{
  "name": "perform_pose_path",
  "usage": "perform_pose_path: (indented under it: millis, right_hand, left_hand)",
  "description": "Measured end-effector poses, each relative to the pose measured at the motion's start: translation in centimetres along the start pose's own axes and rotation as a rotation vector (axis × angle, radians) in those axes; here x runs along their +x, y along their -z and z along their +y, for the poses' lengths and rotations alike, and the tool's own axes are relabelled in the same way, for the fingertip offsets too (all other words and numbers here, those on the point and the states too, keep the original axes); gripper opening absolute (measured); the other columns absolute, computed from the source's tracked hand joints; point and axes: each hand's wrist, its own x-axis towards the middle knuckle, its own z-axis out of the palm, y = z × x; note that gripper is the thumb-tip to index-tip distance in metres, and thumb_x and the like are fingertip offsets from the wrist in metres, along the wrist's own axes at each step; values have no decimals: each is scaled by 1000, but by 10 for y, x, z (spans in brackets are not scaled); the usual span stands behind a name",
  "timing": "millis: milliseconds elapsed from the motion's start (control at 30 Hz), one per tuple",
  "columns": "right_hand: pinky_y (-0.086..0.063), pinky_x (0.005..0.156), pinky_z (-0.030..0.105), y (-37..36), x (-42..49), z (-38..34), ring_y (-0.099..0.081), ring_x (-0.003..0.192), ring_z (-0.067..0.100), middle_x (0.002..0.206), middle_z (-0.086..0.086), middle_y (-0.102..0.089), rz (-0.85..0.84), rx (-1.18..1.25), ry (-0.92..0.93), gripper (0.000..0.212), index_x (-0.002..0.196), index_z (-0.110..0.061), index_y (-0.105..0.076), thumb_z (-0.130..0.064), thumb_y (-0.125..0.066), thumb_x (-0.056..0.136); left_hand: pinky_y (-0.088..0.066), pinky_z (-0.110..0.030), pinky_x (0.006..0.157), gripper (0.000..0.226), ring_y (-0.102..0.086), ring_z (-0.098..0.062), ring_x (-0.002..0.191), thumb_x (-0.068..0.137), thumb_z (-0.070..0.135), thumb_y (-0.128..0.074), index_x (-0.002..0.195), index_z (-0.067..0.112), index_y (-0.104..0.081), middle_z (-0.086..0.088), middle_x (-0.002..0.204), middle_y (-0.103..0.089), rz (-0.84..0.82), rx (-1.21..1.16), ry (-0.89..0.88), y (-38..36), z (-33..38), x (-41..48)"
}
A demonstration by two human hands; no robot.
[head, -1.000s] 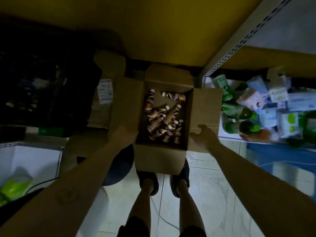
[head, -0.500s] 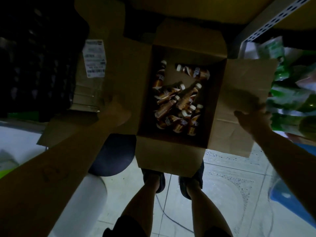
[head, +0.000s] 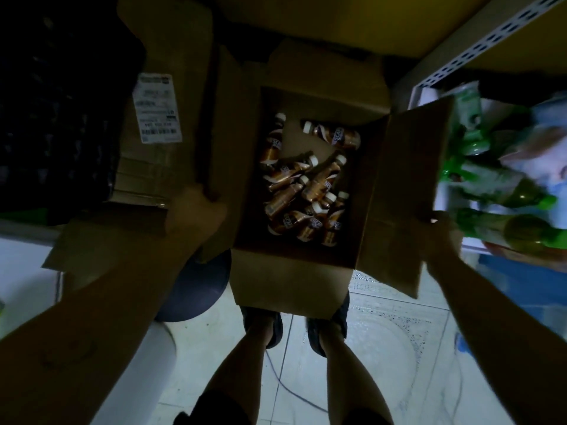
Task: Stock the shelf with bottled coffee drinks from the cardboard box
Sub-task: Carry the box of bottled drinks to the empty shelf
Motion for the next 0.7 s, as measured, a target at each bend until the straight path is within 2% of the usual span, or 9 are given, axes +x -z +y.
perform_pose_path:
  millis: [33,100,167,300,400,467,567,633,700]
  right_hand:
    - [-52,69,35,-1,-10,-8,-62,81,24,104,10,-66,-20,-65,40,45,116,-17,-60,-45,-69,82]
    - [-50,71,31,-9,-23,-23,-61,79,22,103,9,-69,-106,-170,110,49,114,-16,-64,-54,-63,83]
    - [-55,77,36,-21,-28,-36,-66,82,24,103,8,-70,-193,-244,145,55,116,-15,-63,-60,-57,85]
    - [-57,78,41,-38,-35,-54,-69,76,29,84,9,-69,-247,-442,162,53,94,-12,-60,-62,-43,90]
    - [-58,76,41,-39,-36,-58,-69,71,27,76,8,-68,-263,-524,109,55,84,-8,-58,-60,-44,91]
    - [-58,76,41,-36,-35,-60,-69,70,26,74,8,-68,-285,-573,82,48,78,-9,-57,-55,-50,91]
    - [-58,78,39,-28,-31,-67,-71,70,24,75,8,-69,-295,-671,71,33,87,-6,-60,-38,-54,93]
    - [-59,75,36,-21,-33,-72,-71,59,19,70,6,-69,-306,-726,94,22,88,-6,-60,-26,-54,94]
    - [-58,74,35,-11,-37,-76,-70,58,18,71,5,-70,-300,-751,139,15,90,-6,-60,-19,-53,94]
  left_hand:
    - [-48,-48,89,35,-58,-40,99,87,34,-63,107,5,-61,-20,104,-63,-47,31,-3,-1,8,-4]
    - [-50,-41,79,34,-61,-36,90,88,40,-57,98,8,-62,-13,91,-63,-151,126,-63,-5,24,-12]
    - [-48,-33,67,35,-62,-32,80,88,44,-54,83,10,-61,-7,76,-60,-199,272,-140,-12,36,-15]
    - [-53,-38,75,40,-61,-29,80,86,51,-52,83,12,-59,-8,82,-61,-216,435,-163,-28,56,-15]
    - [-53,-38,78,40,-60,-26,79,87,52,-51,84,13,-60,-7,84,-61,-229,519,-176,-33,63,-8]
    - [-53,-37,77,41,-60,-25,79,87,53,-50,80,14,-58,-7,85,-63,-225,577,-188,-34,66,-2]
    - [-52,-37,82,42,-61,-27,87,87,54,-47,80,13,-55,-9,93,-64,-272,652,-167,-38,67,6]
    - [-49,-35,83,33,-60,-28,97,89,44,-51,91,12,-59,-11,106,-63,-277,673,-158,-36,68,9]
    - [-45,-35,75,29,-61,-31,101,89,32,-55,104,9,-63,-13,110,-64,-172,674,-160,-25,69,11]
